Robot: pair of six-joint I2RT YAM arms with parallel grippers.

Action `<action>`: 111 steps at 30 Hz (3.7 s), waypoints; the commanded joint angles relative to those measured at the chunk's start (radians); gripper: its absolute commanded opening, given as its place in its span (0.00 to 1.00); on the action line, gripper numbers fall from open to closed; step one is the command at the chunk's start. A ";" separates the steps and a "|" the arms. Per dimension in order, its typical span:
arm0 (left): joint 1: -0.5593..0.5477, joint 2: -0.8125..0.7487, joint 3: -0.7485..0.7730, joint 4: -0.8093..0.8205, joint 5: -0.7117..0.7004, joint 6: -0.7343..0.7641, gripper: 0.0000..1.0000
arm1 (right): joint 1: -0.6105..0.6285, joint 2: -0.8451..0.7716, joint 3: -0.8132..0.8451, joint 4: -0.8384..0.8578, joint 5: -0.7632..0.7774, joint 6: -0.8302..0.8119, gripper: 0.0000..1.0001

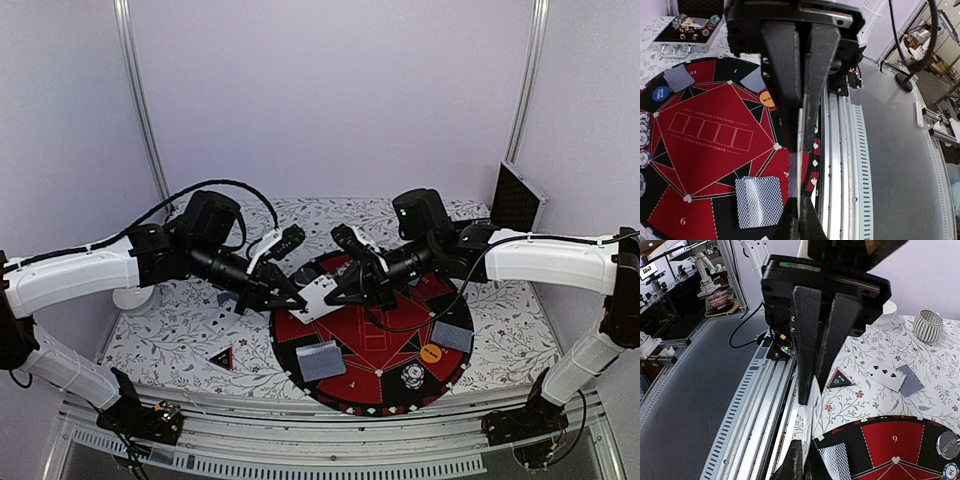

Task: Distribute texas hold em gaming equipment
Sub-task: Pass from the right arm to the left, then place the poker card in the face-down deck piles, then pick up the face-down deck piles from the face-down deck piles.

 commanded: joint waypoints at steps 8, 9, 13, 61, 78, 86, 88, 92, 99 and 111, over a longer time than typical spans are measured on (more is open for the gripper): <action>-0.212 -0.039 -0.028 -0.008 -0.677 -0.059 0.00 | -0.087 -0.170 -0.160 0.074 0.300 0.124 0.65; -0.246 -0.029 -0.028 -0.035 -0.768 -0.064 0.00 | -0.112 -0.201 -0.189 0.087 0.347 0.159 0.71; -0.430 0.077 -0.010 -0.150 -1.045 -0.066 0.00 | -0.196 -0.318 -0.278 0.100 0.426 0.254 0.79; -0.552 0.386 -0.223 0.273 -1.293 0.282 0.14 | -0.227 -0.403 -0.351 0.167 0.325 0.329 0.84; -0.256 0.205 0.053 -0.177 -0.814 0.012 0.80 | -0.230 -0.418 -0.358 0.168 0.313 0.335 0.84; 0.265 0.166 0.069 -0.358 -0.740 -0.245 0.98 | -0.253 -0.418 -0.359 0.166 0.277 0.330 0.85; 0.363 0.195 0.045 -0.389 -0.699 -0.280 0.98 | -0.257 -0.415 -0.359 0.167 0.266 0.328 0.84; 0.417 0.251 -0.011 -0.365 -0.672 -0.276 0.98 | -0.259 -0.409 -0.365 0.166 0.256 0.328 0.84; 0.430 0.387 -0.037 -0.324 -0.694 -0.238 0.98 | -0.263 -0.402 -0.374 0.167 0.241 0.328 0.84; 0.408 0.431 -0.051 -0.334 -0.627 -0.195 0.82 | -0.268 -0.386 -0.372 0.172 0.232 0.328 0.84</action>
